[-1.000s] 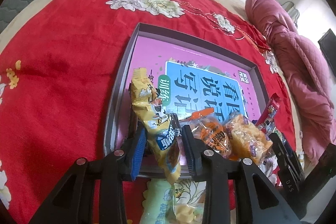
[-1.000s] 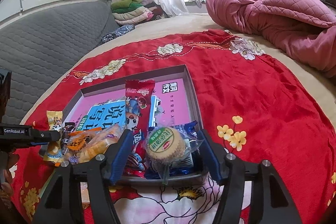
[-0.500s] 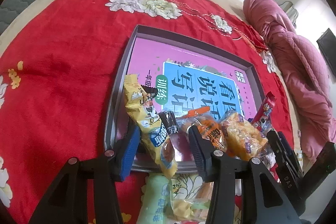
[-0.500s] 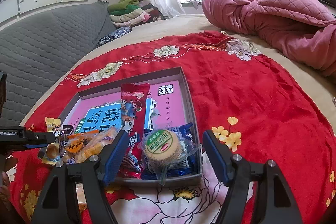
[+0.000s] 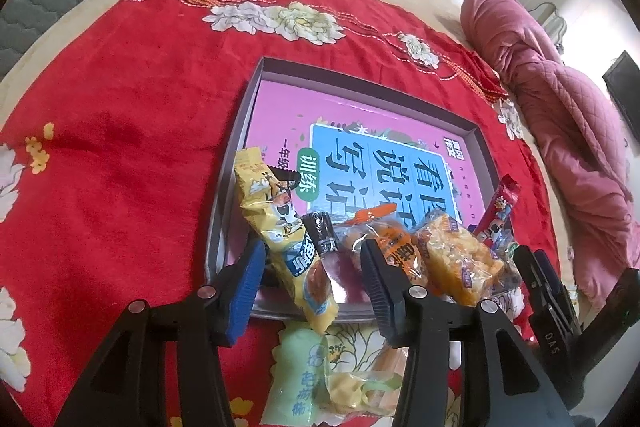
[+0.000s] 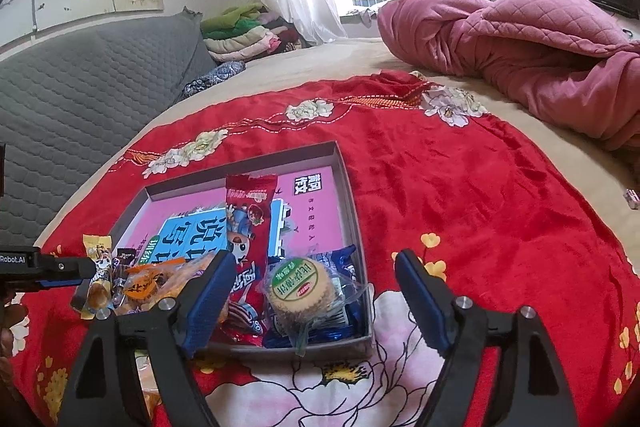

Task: Organize snacks
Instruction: 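Lower the cookie packet and yellow bar into the box and open both grippers, then move both open grippers from the box to the remaining snacks on the bedspread, then grasp peach wrapper with right gripper while left gripper grasps green-and-clear snack bag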

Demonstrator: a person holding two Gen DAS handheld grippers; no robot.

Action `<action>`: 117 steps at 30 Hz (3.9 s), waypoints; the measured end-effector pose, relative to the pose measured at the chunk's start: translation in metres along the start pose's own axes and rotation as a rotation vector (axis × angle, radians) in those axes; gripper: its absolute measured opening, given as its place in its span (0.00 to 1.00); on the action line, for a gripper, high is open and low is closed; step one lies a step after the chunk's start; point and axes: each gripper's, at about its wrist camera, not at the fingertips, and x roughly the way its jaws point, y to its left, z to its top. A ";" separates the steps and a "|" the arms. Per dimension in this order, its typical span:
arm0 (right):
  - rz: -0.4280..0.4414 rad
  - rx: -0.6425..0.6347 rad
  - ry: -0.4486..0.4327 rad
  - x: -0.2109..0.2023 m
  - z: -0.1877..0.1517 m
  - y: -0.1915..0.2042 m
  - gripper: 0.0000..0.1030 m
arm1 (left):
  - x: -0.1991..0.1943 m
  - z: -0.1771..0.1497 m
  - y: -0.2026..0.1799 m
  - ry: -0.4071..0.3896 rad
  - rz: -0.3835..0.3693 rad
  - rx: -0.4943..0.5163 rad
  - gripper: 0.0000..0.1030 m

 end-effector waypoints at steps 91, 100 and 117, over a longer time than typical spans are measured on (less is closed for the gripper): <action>0.254 -0.225 0.450 0.011 -0.075 0.113 0.27 | 0.038 -0.078 0.002 0.251 -0.147 0.023 0.57; 0.275 -0.204 0.418 0.003 -0.068 0.105 0.19 | 0.031 -0.081 -0.013 0.207 -0.201 0.026 0.28; 0.322 -0.191 0.132 -0.046 -0.007 0.108 0.19 | -0.044 -0.033 -0.034 -0.006 -0.235 0.095 0.27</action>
